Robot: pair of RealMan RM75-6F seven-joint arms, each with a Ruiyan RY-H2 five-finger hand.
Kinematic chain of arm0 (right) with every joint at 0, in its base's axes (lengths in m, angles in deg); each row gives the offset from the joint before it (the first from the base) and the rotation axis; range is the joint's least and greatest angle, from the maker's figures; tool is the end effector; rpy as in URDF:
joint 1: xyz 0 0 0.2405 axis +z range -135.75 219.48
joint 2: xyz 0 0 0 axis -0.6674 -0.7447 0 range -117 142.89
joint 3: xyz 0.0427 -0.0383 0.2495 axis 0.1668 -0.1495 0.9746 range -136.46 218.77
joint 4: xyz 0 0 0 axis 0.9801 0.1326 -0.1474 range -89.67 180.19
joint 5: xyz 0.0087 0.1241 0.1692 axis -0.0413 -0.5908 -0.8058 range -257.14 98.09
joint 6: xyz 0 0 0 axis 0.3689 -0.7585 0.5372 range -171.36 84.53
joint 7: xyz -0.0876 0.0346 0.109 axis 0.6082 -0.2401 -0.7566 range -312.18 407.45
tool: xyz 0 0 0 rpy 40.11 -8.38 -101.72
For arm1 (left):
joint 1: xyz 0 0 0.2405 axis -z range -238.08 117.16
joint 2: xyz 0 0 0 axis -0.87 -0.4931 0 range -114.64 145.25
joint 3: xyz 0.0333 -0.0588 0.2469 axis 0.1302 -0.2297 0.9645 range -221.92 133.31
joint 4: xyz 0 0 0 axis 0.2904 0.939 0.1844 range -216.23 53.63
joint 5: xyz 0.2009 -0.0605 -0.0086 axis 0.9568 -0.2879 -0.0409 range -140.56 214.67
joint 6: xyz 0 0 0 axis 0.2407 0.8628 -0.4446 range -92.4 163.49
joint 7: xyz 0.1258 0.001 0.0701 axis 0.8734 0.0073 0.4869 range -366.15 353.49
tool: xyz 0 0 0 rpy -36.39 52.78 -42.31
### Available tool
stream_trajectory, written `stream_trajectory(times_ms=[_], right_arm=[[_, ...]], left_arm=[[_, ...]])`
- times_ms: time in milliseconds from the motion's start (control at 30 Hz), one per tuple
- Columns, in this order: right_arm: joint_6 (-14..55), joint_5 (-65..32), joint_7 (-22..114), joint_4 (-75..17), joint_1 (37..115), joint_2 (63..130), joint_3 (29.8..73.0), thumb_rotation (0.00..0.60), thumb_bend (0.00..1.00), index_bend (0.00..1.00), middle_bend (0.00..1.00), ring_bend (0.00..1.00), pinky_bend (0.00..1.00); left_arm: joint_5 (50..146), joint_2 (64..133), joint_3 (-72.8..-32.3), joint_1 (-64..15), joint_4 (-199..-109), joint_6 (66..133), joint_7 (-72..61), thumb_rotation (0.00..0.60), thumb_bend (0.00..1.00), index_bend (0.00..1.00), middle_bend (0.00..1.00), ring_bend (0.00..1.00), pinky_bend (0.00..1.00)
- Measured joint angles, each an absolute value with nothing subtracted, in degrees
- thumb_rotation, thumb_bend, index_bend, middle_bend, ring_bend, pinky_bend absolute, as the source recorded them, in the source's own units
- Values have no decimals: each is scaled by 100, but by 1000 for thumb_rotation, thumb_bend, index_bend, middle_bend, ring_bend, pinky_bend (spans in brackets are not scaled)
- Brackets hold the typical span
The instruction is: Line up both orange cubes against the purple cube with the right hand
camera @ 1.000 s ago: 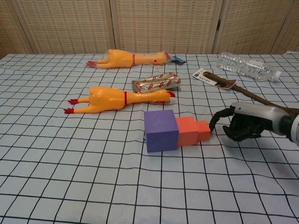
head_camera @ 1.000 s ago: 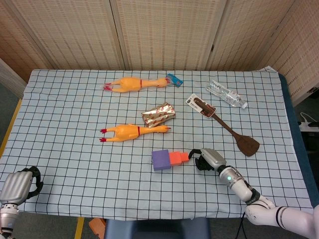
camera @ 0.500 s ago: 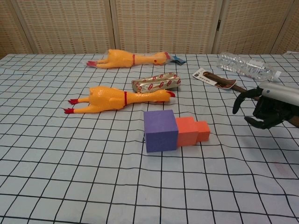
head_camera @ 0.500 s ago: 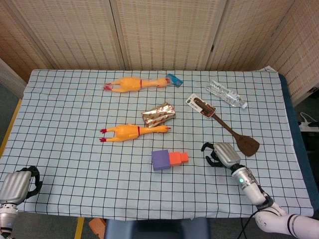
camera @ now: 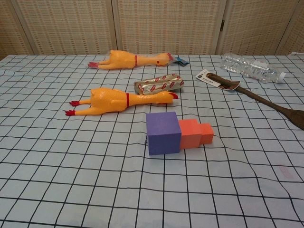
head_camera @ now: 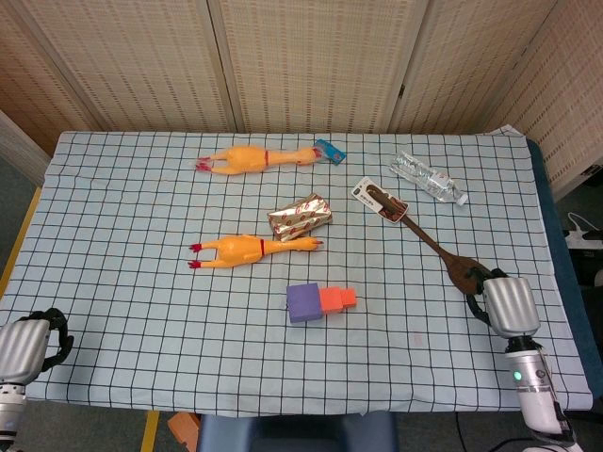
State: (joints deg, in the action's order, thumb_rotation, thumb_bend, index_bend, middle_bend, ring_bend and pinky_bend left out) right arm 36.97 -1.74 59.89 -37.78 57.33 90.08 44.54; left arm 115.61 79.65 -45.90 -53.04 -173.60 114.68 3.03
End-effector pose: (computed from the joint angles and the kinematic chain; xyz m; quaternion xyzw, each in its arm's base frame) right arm -0.3019 -0.2413 0.0958 0.6292 -0.3457 0.3517 0.6008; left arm -0.3272 0.1889 0.1484 -0.6186 -0.3913 -0.2954 0.6140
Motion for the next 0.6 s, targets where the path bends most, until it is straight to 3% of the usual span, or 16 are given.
stream_trajectory(times_ms=[600], right_arm=[[3467, 3, 5283, -3406, 5595, 9032, 4493, 600, 264, 416, 571, 467, 768]], left_arm=[[11538, 7988, -4607, -5360, -17420, 11516, 492, 600, 409, 344, 428, 429, 519]])
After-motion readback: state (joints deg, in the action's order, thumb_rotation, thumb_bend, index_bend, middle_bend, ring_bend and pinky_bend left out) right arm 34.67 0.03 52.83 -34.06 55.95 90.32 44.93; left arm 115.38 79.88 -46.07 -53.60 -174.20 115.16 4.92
